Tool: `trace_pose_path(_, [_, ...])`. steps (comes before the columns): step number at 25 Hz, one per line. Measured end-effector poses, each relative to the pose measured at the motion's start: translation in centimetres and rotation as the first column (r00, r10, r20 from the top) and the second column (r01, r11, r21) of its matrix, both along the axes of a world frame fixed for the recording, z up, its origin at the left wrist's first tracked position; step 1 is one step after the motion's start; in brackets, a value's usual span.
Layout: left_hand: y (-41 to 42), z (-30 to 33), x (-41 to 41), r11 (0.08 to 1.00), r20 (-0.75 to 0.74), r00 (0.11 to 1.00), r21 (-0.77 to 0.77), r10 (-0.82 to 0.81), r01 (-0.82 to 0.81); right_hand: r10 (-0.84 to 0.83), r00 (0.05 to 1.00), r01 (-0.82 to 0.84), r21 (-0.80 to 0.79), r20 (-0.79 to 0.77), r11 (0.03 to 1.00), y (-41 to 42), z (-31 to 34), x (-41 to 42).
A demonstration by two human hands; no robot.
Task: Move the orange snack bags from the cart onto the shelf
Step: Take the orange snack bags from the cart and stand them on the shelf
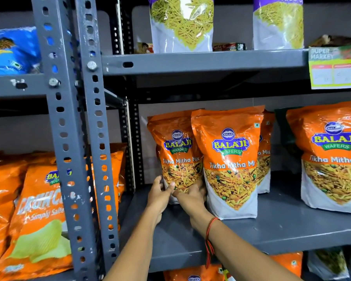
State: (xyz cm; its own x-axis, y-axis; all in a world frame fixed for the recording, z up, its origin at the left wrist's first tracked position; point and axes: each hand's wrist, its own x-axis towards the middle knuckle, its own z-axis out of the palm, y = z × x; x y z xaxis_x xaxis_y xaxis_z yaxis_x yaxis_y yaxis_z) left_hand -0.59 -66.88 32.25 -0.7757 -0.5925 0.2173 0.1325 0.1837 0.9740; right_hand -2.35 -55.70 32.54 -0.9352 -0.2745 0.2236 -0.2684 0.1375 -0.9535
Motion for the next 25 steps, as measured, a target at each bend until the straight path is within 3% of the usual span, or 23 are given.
trace_pose_path(15, [0.8, 0.1, 1.8, 0.999, -0.047, 0.998, -0.01, 0.049, -0.049, 0.081, 0.996, -0.081, -0.017, -0.025, 0.997, 0.7, 0.1, 1.3])
trace_pose_path(17, [1.7, 0.7, 2.6, 0.98, -0.116, 0.975, -0.022, 0.192, -0.196, 0.122, 0.989, -0.121, 0.007, -0.083, 0.993, 1.5, 0.4, 2.3])
trace_pose_path(19, [2.7, 1.6, 3.4, 0.921, -0.267, 0.893, -0.044, 0.362, -0.387, 0.151, 0.953, -0.143, 0.046, -0.264, 0.989, 2.9, 0.8, 3.6])
trace_pose_path(22, [4.6, 2.9, 3.8, 0.917, -0.435, 0.847, -0.108, 0.304, -0.385, -0.022, 0.785, -0.035, -0.079, -0.619, 0.996, 7.0, 1.9, 4.3])
trace_pose_path(25, [7.0, 3.0, 2.8, 0.973, -0.34, 0.939, -0.194, 0.051, -0.123, -0.373, 0.668, 0.147, -0.377, -0.644, 0.914, 12.3, 2.8, 2.2])
